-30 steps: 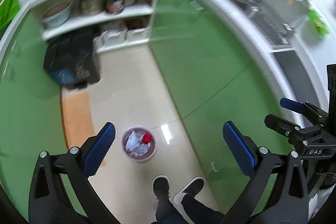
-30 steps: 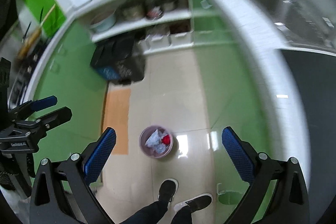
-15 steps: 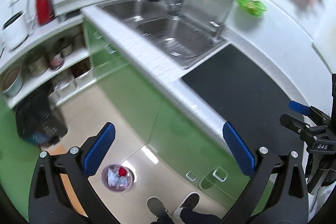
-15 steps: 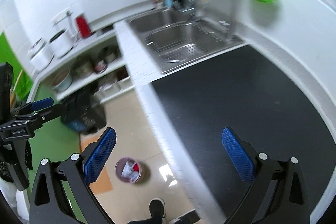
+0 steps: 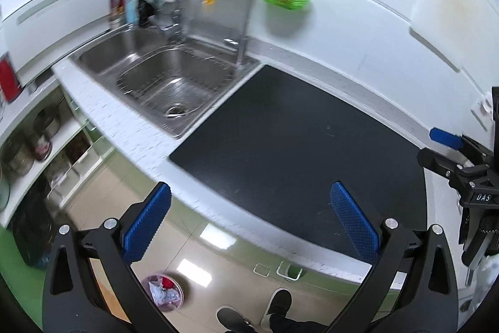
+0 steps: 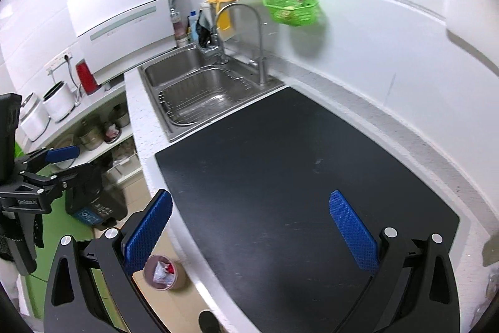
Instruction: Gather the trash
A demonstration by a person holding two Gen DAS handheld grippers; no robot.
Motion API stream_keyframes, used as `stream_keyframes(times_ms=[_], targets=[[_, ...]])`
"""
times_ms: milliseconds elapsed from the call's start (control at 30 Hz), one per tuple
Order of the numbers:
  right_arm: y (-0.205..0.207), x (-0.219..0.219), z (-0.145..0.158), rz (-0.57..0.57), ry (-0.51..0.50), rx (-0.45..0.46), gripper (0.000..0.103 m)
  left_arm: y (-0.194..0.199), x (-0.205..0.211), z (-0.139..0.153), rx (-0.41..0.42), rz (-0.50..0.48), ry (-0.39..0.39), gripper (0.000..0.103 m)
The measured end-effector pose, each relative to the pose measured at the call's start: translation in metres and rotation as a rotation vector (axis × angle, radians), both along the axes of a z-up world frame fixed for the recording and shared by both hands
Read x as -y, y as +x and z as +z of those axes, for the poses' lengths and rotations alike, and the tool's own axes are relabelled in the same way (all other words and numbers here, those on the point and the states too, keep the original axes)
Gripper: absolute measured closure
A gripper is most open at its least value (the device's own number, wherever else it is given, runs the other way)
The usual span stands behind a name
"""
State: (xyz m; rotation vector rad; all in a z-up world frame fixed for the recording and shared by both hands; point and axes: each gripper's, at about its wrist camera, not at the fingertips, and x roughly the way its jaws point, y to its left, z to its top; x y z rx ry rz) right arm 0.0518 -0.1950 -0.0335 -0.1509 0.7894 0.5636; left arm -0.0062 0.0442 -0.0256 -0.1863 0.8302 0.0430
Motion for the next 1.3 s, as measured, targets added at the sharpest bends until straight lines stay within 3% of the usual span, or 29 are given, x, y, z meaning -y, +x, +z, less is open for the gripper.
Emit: stream_keyframes(times_ms=[367,1300], targets=[[0.007,0.031,0.007,0.010,0.005,0.005,0.006,0.029,0.049,0.011,0.001,-0.123,0.050,0.003],[0.012,0.024,0.001,0.084,0.012,-0.013,0.006,0.018,0.047,0.024,0.017,-0.028,0.058,0.003]])
